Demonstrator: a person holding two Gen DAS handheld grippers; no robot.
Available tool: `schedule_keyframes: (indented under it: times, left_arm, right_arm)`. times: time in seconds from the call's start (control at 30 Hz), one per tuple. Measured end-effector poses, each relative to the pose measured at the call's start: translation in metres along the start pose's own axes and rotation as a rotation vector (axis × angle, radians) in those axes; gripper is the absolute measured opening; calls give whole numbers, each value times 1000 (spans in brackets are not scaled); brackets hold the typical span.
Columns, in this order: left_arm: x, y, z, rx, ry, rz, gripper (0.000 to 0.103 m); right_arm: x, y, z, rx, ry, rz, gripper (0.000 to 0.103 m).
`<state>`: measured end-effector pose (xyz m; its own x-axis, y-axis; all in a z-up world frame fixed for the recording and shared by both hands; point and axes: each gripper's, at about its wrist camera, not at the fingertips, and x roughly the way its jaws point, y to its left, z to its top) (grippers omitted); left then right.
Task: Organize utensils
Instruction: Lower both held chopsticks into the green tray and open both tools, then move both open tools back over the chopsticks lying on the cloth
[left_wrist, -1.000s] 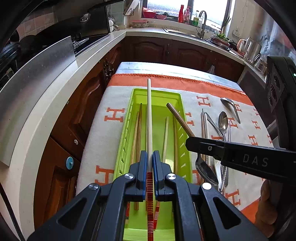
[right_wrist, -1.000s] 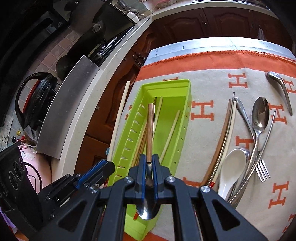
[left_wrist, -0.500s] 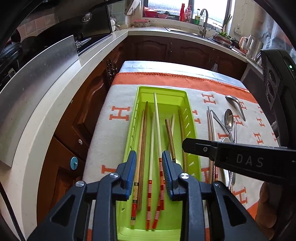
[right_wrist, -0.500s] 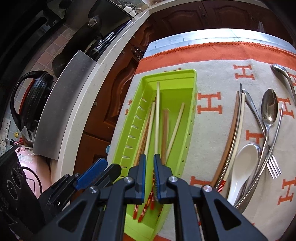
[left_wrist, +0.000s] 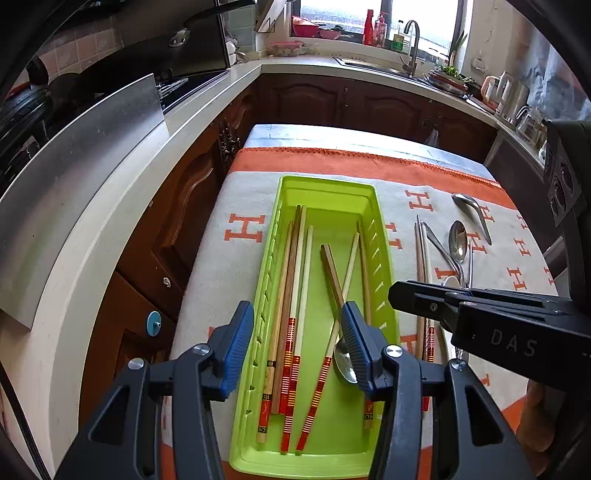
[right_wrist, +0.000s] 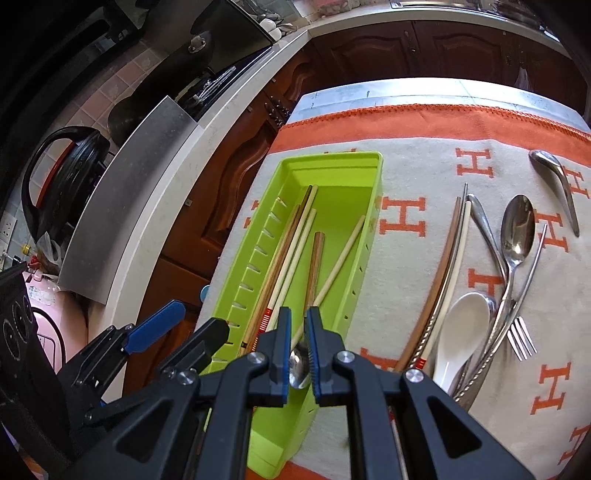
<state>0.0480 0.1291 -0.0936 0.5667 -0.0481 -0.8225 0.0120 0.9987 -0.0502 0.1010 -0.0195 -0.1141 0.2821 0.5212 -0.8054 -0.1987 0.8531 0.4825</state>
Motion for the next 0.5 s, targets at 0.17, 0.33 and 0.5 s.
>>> schedule_keyframes:
  times: [0.17,0.33,0.5]
  left_arm:
    - [-3,-3,-1,2,-1,5,51]
    - [-6,-7,-1,8,-5,9,57]
    - [-10,-13,-2,21,-6,13,58]
  right_arm:
    - [-6,-5,-4,-4,-13,-7,10]
    - [-12,-10,-8,-6,-20,-12,10]
    - [-17,-13,-13,-13,-25,-11,10]
